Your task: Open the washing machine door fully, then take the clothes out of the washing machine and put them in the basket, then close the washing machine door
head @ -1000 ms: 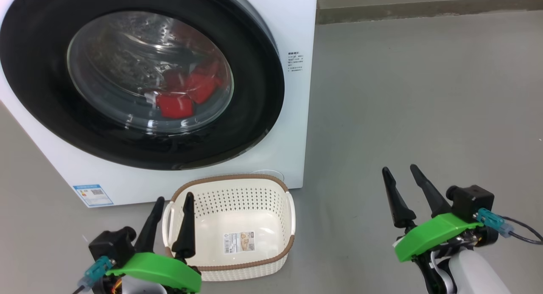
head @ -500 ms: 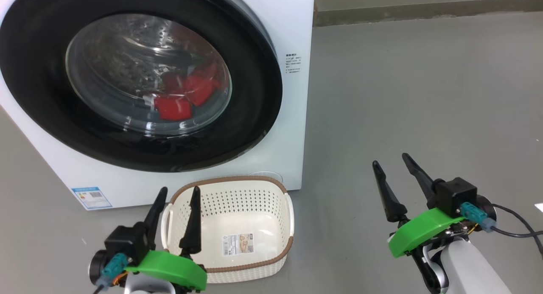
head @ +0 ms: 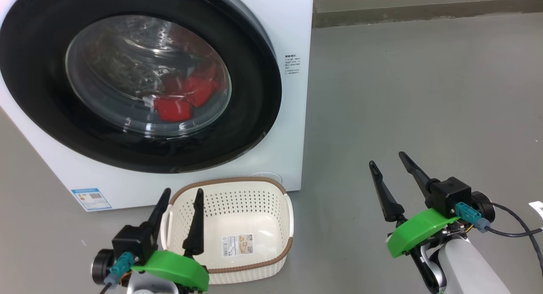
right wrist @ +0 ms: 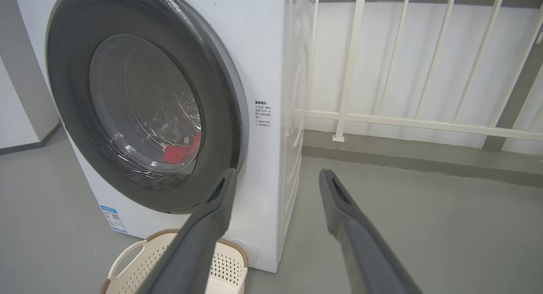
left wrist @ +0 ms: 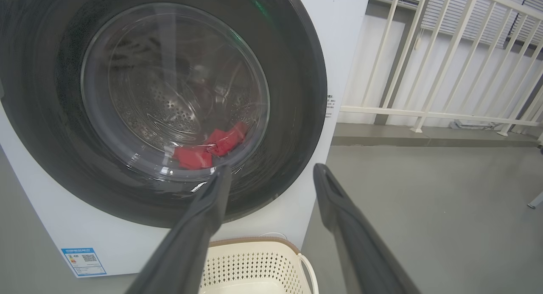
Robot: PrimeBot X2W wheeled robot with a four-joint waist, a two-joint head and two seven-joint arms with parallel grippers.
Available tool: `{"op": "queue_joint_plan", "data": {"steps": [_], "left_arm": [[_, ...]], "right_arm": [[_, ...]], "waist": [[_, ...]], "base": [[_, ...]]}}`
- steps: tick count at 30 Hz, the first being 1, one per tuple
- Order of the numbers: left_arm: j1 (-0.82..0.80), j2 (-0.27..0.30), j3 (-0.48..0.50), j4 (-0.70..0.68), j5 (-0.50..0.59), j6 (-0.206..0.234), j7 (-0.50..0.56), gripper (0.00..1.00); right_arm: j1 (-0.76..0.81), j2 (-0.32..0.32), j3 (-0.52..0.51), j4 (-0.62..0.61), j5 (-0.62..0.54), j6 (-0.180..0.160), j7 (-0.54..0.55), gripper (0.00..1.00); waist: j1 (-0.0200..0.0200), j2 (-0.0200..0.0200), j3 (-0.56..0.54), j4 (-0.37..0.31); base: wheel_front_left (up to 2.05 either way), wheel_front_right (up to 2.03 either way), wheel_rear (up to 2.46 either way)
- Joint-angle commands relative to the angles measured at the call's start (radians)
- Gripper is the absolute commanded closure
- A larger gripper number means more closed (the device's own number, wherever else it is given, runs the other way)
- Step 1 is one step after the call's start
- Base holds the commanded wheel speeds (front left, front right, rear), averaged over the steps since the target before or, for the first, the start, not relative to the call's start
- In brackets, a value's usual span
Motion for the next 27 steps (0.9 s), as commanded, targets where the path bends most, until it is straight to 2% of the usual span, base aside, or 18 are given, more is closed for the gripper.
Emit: {"op": "queue_joint_plan", "data": {"steps": [1,6,7,8,9,10,11,19,27], "left_arm": [[-0.042,0.017,0.029,-0.017,0.008,0.001,-0.012,0.00],[-0.042,0.017,0.029,-0.014,0.009,0.000,-0.012,0.00],[-0.042,0.017,0.028,-0.015,0.009,0.001,-0.012,0.00],[-0.043,0.017,0.026,-0.015,0.009,0.002,-0.012,0.00],[-0.043,0.017,0.025,-0.016,0.009,0.003,-0.012,0.00],[-0.044,0.017,0.023,-0.016,0.006,0.001,-0.012,0.00],[-0.044,0.017,0.020,-0.016,0.002,-0.001,-0.012,0.00],[-0.056,0.017,0.002,-0.033,-0.005,-0.008,-0.012,0.00],[-0.089,0.017,-0.029,-0.086,-0.003,-0.010,-0.012,0.00]], "right_arm": [[-0.038,-0.001,0.024,-0.024,-0.001,-0.001,-0.009,0.00],[-0.034,-0.001,0.027,-0.026,0.002,-0.001,-0.009,0.00],[-0.035,-0.001,0.027,-0.026,0.004,-0.001,-0.009,0.16],[-0.037,-0.001,0.028,-0.026,0.005,-0.001,-0.009,0.45],[-0.039,-0.001,0.027,-0.026,0.006,-0.001,-0.009,0.64],[-0.042,-0.001,0.027,-0.026,0.007,-0.001,-0.009,0.97],[-0.045,-0.001,0.025,-0.025,0.008,-0.001,-0.009,1.00],[-0.083,-0.001,-0.005,-0.012,0.048,-0.001,-0.009,1.00],[-0.185,-0.001,0.001,0.002,0.218,-0.001,-0.009,1.00]], "waist": [[-0.0001,0.0000,0.000,0.000],[-0.0001,0.0000,0.001,0.000],[-0.0001,0.0000,0.003,0.000],[-0.0001,0.0000,0.004,0.001],[-0.0001,0.0000,0.006,0.001],[-0.0001,0.0000,0.009,0.002],[-0.0001,0.0000,0.012,0.003],[-0.0001,0.0000,0.039,0.020],[-0.0001,0.0000,0.129,0.055]], "base": [[0.00,0.00,0.00],[0.00,0.00,0.00],[0.00,0.00,0.00],[0.00,0.00,0.00],[0.00,0.00,0.00],[0.00,0.00,0.00],[0.00,0.00,0.00],[0.00,0.00,0.00],[0.00,0.00,0.00]]}}
